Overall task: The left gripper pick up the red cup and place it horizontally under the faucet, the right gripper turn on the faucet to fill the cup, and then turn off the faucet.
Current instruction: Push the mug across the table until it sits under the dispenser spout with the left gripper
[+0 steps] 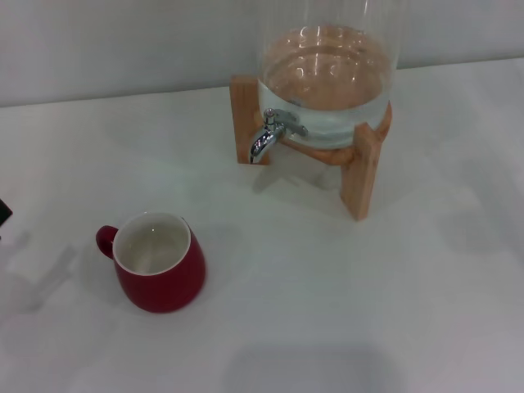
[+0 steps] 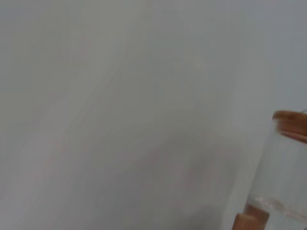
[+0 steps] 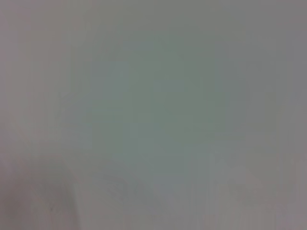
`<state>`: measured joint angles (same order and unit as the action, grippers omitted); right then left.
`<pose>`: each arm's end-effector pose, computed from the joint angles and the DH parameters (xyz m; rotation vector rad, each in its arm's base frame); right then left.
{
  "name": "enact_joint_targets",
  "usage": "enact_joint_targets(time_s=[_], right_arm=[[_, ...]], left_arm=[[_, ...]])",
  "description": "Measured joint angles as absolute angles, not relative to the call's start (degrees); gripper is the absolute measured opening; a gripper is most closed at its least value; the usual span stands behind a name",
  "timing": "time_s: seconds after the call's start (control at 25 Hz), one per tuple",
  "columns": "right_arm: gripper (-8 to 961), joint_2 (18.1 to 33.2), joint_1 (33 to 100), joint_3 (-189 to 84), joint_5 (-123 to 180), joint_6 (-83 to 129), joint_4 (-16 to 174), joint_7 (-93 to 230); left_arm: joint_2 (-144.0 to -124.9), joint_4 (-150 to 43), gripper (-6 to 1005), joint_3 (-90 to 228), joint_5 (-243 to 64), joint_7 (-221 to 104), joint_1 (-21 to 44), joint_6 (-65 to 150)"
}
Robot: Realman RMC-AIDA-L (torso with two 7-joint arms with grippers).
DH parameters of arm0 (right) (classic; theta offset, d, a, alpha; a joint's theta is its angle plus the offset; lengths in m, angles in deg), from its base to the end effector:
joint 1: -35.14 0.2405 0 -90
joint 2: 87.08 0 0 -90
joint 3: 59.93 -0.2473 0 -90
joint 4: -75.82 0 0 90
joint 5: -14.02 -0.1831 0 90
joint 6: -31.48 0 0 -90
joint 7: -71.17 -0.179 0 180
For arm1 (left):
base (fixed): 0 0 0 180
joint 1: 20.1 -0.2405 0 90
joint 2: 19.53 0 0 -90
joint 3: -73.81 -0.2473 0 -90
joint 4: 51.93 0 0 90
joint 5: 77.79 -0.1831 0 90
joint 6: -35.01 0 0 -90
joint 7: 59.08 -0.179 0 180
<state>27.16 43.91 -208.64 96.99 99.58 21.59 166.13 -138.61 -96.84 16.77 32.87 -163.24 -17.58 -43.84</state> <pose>0.3408 0.3079 0.1749 -1.6760 0.7491 0.7504 -0.2864 0.2680 0.0401 -2.0370 -0.8273 -1.0317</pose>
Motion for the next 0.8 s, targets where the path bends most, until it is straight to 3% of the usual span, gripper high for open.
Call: enact_joint_targets(time_s=[0.8], right_arm=[[724, 27.0, 44.02, -208.64, 97.0, 99.11, 21.89, 166.24]], left_arm=[[-138.45, -96.66, 870, 16.76, 22.96, -165.86, -16.95, -37.98]])
